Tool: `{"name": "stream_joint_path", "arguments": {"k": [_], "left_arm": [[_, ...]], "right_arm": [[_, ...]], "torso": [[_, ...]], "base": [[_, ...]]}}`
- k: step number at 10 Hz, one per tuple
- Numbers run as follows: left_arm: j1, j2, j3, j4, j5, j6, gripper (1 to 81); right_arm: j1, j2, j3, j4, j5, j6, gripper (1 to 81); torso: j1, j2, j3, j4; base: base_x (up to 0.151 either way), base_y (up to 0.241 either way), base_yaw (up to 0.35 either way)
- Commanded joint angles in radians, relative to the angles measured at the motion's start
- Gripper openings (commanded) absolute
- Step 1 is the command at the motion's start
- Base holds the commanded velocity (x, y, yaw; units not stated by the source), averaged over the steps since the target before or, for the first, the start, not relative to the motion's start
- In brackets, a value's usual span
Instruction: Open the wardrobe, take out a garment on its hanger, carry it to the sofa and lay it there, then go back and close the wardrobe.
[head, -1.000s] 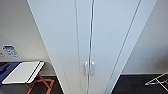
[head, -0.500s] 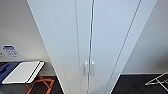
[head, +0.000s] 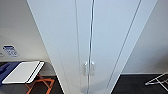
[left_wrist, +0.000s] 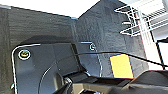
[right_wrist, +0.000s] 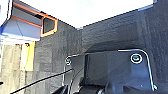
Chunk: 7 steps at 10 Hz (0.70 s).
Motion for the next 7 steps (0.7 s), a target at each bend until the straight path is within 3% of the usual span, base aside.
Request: {"name": "stream_joint_path", "arguments": {"k": [1,7], "left_arm": [[-0.102,-0.129,0.132,0.126,0.031,0.005,81.1],[-0.273,-0.274,0.307,0.131,0.020,0.002,81.1]], "right_arm": [[0.146,-0.156,0.174,-0.087,-0.045,-0.004,81.1],[0.391,-0.278,0.335,-0.078,-0.060,0.001,81.1]], "torso": [[0.000,0.000,0.000,0.000],[0.001,0.001,-0.001,0.000]], "base": [[0.000,0.000,0.000],[0.000,0.000,0.000]]}}
